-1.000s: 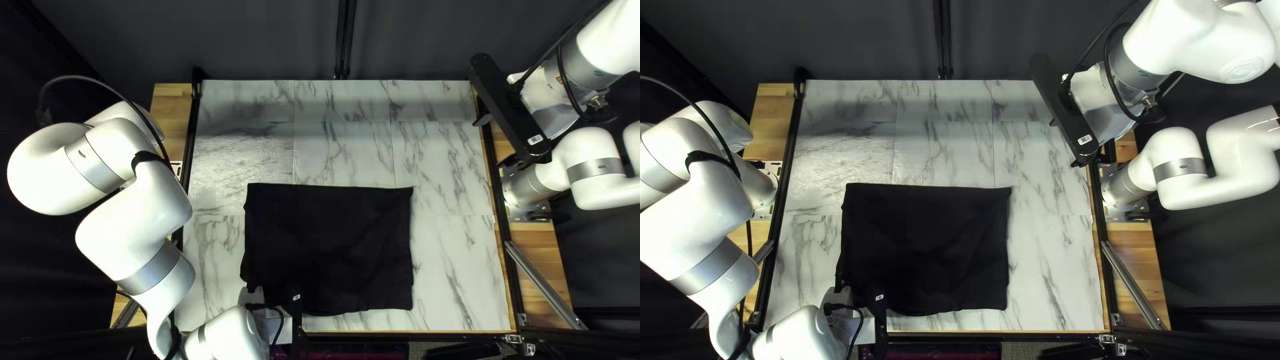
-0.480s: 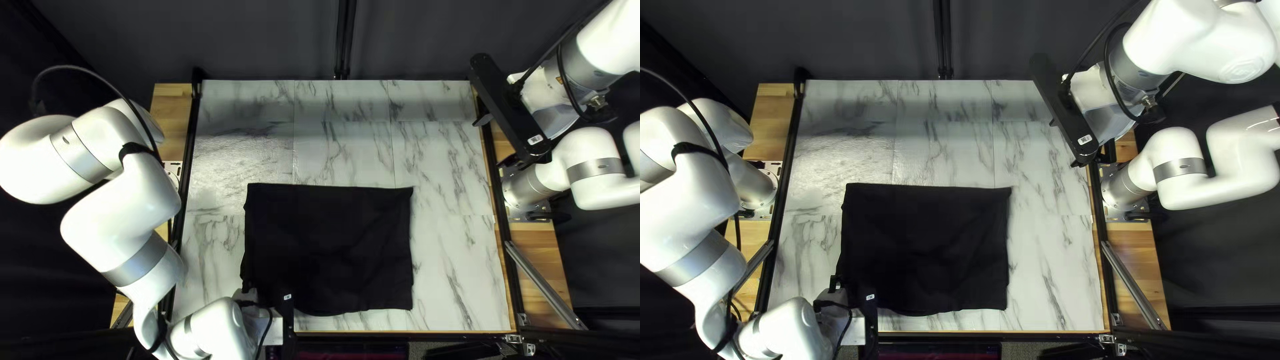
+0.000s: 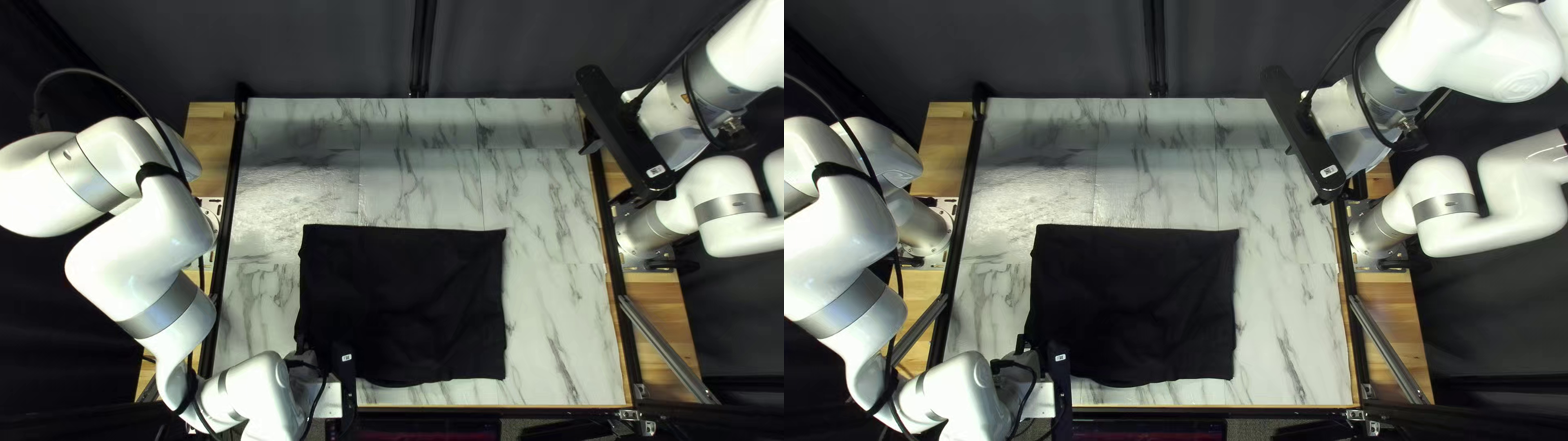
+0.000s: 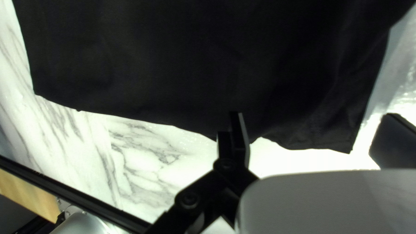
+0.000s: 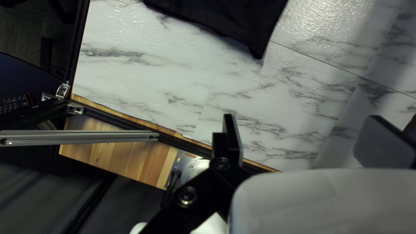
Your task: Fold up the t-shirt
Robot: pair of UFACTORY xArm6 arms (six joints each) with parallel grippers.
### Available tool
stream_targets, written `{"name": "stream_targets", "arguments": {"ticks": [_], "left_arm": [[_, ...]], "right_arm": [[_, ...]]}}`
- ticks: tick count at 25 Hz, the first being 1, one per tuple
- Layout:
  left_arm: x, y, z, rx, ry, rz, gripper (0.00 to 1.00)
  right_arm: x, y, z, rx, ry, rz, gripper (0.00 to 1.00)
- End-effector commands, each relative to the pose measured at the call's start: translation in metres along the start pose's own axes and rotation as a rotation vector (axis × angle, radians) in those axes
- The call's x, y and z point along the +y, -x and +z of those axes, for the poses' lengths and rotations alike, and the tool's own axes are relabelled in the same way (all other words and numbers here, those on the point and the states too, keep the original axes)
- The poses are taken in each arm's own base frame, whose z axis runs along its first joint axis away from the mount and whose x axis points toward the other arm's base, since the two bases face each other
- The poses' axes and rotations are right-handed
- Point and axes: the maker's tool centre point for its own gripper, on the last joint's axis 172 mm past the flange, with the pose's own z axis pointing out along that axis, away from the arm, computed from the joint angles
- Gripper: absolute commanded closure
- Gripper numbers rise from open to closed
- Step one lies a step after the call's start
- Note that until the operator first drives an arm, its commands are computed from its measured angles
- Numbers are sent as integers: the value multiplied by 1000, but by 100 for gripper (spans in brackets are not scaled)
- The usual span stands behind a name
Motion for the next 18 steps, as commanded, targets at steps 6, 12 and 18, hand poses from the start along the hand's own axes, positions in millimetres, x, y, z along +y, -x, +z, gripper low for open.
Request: {"name": "stream_targets", "arguments": {"ticks": [6,12,18], "left_arm": [[-5,-5,1,29,-2,-12,0],[-6,-11,7,46,4,-17,0],[-8,-9,15,64,12,-27,0]], "right_arm": [[0,0,0,0,0,0,0],[0,0,0,0,0,0,0],[0,0,0,0,0,0,0]]}}
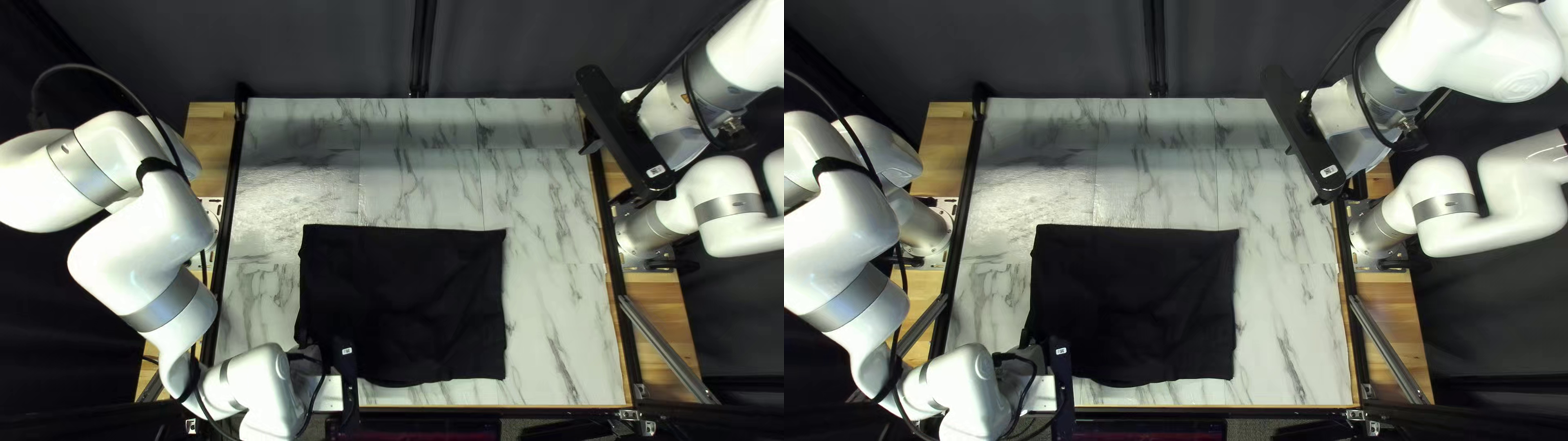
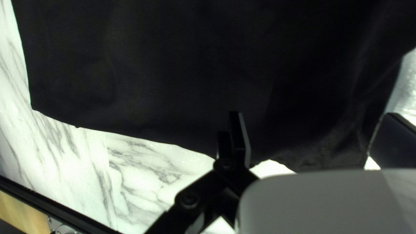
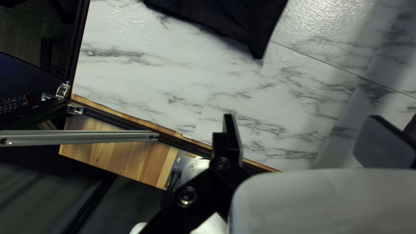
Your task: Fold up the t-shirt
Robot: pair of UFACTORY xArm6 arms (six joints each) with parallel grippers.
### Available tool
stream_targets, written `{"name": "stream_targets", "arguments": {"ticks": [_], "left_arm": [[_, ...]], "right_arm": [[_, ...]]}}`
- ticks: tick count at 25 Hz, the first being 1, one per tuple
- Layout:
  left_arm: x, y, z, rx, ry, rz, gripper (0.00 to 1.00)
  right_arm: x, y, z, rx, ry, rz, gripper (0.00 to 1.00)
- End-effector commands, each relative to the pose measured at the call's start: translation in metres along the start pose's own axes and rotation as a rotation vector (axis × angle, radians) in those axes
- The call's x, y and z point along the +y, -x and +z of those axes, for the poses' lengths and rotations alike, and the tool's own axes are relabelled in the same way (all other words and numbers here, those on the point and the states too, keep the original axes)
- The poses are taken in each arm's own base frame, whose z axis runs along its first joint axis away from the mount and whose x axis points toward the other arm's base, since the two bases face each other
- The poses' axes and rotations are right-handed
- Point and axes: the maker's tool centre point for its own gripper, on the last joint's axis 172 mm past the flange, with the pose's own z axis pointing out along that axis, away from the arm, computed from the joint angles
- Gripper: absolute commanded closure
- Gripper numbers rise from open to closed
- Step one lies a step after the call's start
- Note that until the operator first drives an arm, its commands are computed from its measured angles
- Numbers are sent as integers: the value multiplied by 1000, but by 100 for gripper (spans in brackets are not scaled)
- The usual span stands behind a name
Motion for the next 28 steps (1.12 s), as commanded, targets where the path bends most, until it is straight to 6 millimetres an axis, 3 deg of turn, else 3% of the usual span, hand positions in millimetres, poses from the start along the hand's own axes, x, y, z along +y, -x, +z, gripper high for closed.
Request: {"name": "stream_targets", "arguments": {"ticks": [1,9,14,20,28], "left_arm": [[-2,1,3,10,3,-5,0],[-4,6,6,6,-5,-5,0],[-4,9,-5,1,-24,6,0],[-11,24,-6,-10,-46,3,0],[1,8,-16,27,-35,11,0]], "right_arm": [[0,0,0,0,0,0,0],[0,0,0,0,0,0,0],[0,0,0,0,0,0,0],[0,0,0,0,0,0,0],[0,0,0,0,0,0,0]]}}
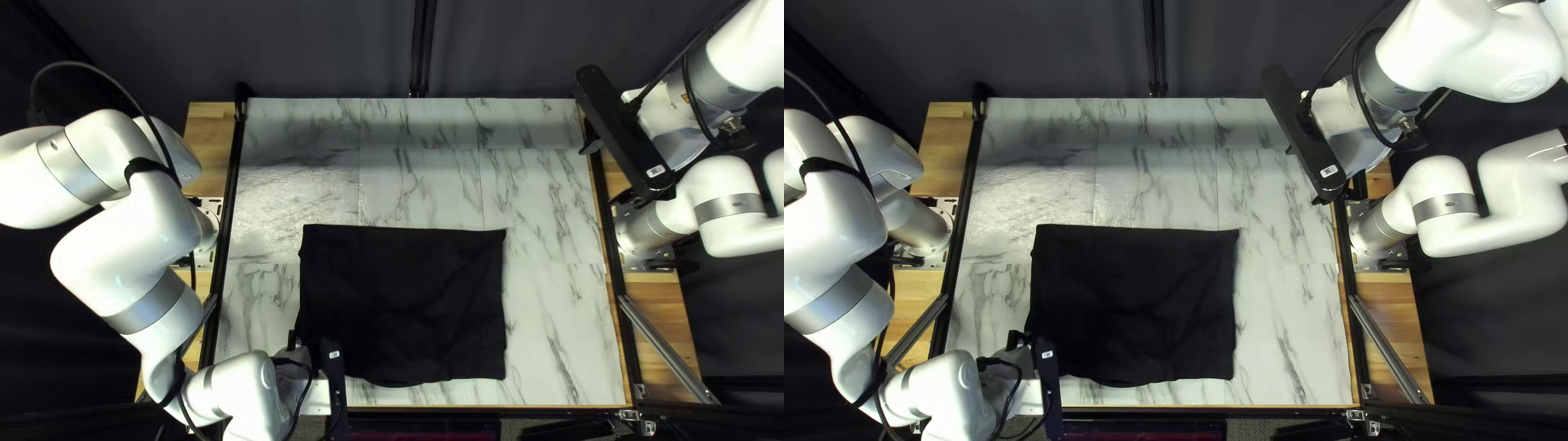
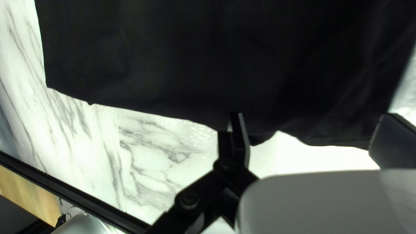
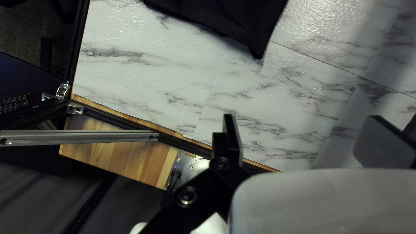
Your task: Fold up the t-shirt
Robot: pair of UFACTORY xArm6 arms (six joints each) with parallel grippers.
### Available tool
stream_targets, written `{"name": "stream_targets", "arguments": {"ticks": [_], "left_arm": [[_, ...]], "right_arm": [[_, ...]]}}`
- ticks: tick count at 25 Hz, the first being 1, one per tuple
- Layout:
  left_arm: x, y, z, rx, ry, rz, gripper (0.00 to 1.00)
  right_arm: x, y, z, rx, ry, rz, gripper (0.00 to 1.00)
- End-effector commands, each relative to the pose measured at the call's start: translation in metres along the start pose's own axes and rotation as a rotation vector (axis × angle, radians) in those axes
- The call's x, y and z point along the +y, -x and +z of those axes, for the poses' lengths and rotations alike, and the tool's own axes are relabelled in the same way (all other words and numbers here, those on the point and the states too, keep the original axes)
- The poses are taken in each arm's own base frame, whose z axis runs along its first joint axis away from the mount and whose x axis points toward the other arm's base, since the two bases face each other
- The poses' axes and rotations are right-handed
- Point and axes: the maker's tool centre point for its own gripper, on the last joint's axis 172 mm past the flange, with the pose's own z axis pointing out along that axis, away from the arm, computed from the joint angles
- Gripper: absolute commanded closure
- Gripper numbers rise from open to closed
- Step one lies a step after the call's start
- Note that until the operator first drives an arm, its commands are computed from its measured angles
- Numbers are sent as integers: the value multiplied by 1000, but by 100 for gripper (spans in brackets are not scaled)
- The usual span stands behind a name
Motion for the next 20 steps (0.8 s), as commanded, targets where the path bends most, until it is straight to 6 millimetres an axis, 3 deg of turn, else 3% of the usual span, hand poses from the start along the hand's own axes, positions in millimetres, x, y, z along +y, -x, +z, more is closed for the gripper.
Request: {"name": "stream_targets", "arguments": {"ticks": [1,11,15,20], "left_arm": [[3,-6,1,18,8,4,0],[-1,-9,18,34,36,-12,0],[-7,0,27,26,39,-22,0],[-13,11,25,10,29,-26,0]], "right_arm": [[0,0,0,0,0,0,0],[0,0,0,0,0,0,0],[0,0,0,0,0,0,0],[0,0,0,0,0,0,0]]}}
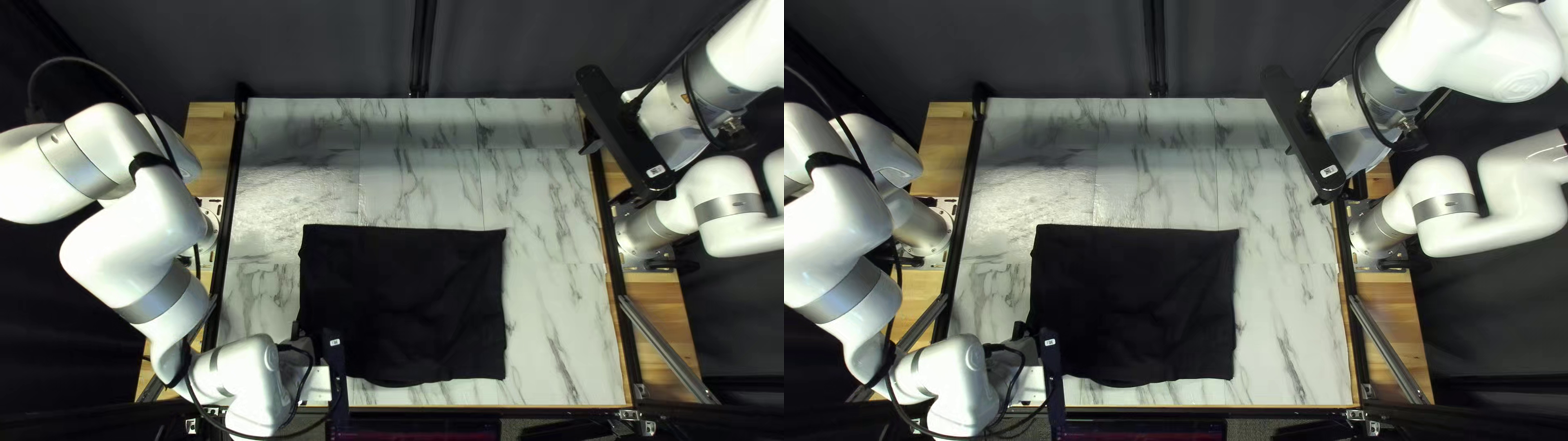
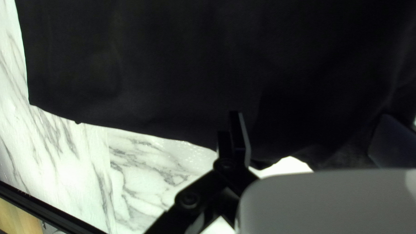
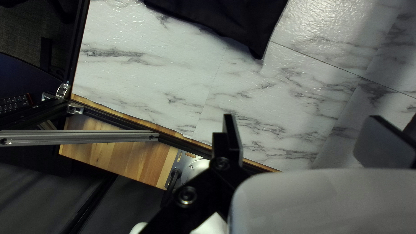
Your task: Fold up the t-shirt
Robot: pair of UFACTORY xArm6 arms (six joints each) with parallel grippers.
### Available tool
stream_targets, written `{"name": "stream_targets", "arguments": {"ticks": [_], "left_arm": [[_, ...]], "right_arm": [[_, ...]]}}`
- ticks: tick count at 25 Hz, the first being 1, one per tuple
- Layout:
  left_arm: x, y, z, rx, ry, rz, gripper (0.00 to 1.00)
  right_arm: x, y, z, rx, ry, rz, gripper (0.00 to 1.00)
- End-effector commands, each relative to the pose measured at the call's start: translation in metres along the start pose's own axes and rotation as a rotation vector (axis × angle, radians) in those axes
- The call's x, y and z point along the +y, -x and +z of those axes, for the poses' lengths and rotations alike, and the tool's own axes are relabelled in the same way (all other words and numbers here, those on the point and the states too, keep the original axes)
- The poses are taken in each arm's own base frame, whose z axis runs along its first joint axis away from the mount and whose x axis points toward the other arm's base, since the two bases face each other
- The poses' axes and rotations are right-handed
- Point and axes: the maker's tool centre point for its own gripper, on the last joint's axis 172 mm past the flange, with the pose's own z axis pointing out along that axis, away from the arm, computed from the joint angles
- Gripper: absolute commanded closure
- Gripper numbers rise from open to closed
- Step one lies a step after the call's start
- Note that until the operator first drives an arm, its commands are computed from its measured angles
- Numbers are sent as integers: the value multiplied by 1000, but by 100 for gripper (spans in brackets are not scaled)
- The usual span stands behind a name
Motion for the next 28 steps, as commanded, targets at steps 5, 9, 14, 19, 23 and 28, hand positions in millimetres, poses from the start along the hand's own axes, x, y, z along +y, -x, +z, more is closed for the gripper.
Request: {"name": "stream_targets", "arguments": {"ticks": [5,9,14,19,23,28], "left_arm": [[-8,20,-12,-20,-25,-7,0],[-5,16,-25,-16,-37,1,0],[0,5,-38,1,-44,20,0],[1,-4,-43,19,-46,34,0],[-10,-17,-41,28,-45,47,0],[-59,-23,-52,24,-46,79,0]], "right_arm": [[0,0,0,0,0,0,0],[0,0,0,0,0,0,0],[0,0,0,0,0,0,0],[0,0,0,0,0,0,0],[0,0,0,0,0,0,0],[0,0,0,0,0,0,0]]}}
